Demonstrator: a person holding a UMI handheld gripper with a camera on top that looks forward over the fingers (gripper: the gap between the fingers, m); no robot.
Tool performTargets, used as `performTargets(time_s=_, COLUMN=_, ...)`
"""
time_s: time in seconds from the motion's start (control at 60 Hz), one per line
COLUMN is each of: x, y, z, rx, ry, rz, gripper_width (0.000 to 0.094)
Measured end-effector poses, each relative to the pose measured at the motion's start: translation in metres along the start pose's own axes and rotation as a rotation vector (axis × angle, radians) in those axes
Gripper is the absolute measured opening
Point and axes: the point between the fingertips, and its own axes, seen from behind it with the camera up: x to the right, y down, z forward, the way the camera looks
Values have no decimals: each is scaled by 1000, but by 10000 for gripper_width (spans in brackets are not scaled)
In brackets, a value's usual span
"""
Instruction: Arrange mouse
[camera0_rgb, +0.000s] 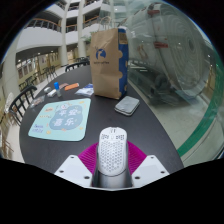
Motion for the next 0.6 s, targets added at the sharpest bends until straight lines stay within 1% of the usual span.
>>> performTargets(time_s=0.083, x=0, y=-7, z=-6, rx=13, ry=27, rz=1, gripper_width=364)
performTargets(time_s=0.15, x=-5, y=-49, z=-23, rx=117, ry=50, rz=48, gripper_width=351)
performTargets(time_s=0.217, x=-30, y=-101, z=-42, rx=212, ry=18, rz=72, gripper_width=349)
performTargets(time_s=0.3, x=-79, y=-147, z=-53, rx=288, ry=-12, rz=25, gripper_width=349)
performTargets(time_s=0.35, x=-113, y=-166, z=-41, rx=284, ry=-38, rz=0, gripper_width=347)
performTargets(time_s=0.4, x=-149, y=-165, z=-25, rx=268, ry=-69, rz=-22, gripper_width=345)
performTargets(time_s=0.45, x=-177, y=-160, z=4, rx=215, ry=-87, rz=-41, gripper_width=346)
performTargets(time_s=0.467, x=-186, y=-149, z=8, rx=203, ry=-93, rz=-50, gripper_width=346)
performTargets(time_s=0.483, x=-192, y=-149, z=23, rx=177, ry=-95, rz=-56, gripper_width=345)
performTargets(time_s=0.55, x=-213, y=-110, z=47, rx=109, ry=-102, rz=-91, gripper_width=346)
performTargets(time_s=0.6, x=-219, y=-94, z=64, rx=50, ry=-108, rz=-109, gripper_width=346)
